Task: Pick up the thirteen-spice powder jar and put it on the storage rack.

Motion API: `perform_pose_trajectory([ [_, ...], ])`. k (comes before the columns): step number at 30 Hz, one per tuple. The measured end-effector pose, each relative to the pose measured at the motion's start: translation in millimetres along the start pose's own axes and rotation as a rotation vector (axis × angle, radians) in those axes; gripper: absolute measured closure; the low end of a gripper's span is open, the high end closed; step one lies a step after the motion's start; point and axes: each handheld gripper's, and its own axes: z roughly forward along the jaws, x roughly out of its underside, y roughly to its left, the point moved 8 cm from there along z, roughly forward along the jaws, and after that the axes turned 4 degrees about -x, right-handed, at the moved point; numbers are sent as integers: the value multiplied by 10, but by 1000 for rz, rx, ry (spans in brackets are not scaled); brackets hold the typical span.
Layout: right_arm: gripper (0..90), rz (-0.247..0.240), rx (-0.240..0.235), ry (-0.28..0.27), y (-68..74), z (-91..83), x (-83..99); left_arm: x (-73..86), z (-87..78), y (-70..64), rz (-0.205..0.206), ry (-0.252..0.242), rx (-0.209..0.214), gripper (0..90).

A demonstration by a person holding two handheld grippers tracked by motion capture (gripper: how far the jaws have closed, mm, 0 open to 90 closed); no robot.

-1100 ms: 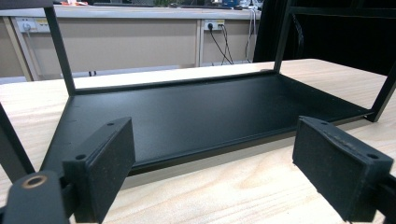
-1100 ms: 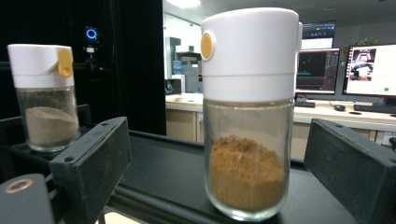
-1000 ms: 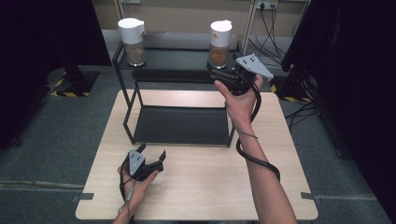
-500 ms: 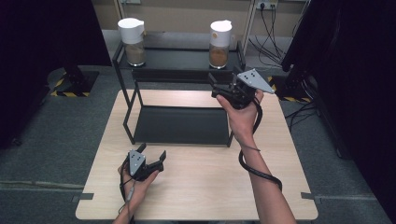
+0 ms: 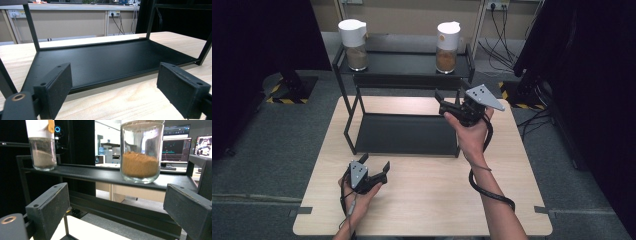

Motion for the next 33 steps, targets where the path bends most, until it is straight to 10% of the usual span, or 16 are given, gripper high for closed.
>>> perform_pose_trajectory([
  [33, 67, -21, -19, 70, 85, -222, 453, 4, 1, -10, 3, -4, -3, 123],
])
